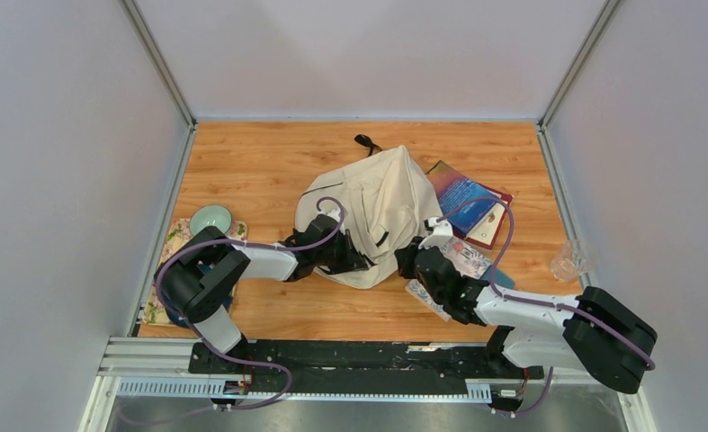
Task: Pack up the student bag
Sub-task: Unzip the student bag at the center of the board.
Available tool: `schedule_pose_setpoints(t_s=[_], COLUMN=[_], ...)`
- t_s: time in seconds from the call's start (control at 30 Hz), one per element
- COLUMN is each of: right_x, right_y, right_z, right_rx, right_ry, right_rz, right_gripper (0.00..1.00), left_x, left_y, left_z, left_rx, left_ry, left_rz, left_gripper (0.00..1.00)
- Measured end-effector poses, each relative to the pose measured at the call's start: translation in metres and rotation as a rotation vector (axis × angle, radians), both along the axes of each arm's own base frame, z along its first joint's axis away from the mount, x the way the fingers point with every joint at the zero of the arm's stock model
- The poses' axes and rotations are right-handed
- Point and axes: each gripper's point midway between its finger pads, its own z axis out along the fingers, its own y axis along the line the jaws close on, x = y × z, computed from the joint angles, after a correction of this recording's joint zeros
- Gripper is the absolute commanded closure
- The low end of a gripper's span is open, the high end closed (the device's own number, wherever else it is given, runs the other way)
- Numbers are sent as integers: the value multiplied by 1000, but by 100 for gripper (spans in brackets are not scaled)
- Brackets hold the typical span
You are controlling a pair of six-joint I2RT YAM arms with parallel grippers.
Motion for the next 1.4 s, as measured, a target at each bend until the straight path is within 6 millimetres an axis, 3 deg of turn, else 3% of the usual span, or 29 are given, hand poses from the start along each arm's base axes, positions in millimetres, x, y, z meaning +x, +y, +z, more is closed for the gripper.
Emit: schedule_pose_setpoints(t_s=[0.3, 0.53, 0.73, 0.9, 1.07, 1.17, 1.2, 1.23, 1.3, 1.4], right_x=[9, 36, 60, 91, 108, 109, 108, 108, 104, 90], right_y=[-9, -17, -6, 6, 16, 21, 22, 23, 21, 16], right_z=[-4, 4, 18, 25, 30, 29, 27, 26, 23, 13], right_rx=[-26, 31, 61, 77, 90, 93, 91, 94, 101, 123], right_ry=[61, 119, 147, 190, 219, 233, 240, 246, 258, 295], right_rz=[-11, -7, 46, 97, 150, 186, 197, 203, 218, 218], right_gripper=[100, 100, 100, 100, 99, 69, 46, 38, 24, 22], left_x=[5, 16, 25, 30, 30, 29, 28, 27, 23, 17], left_y=[15, 29, 43, 53, 60, 64, 66, 68, 72, 77], left_z=[5, 26, 46, 56, 60, 59, 58, 55, 48, 37], left_rx=[91, 149, 170, 194, 211, 220, 225, 231, 244, 251], left_ry=[-92, -211, -304, -356, -375, -373, -370, -362, -340, -307], left_rz=[-8, 7, 36, 51, 59, 66, 67, 69, 73, 82], left_gripper=[100, 100, 100, 100, 100, 100, 100, 100, 100, 100])
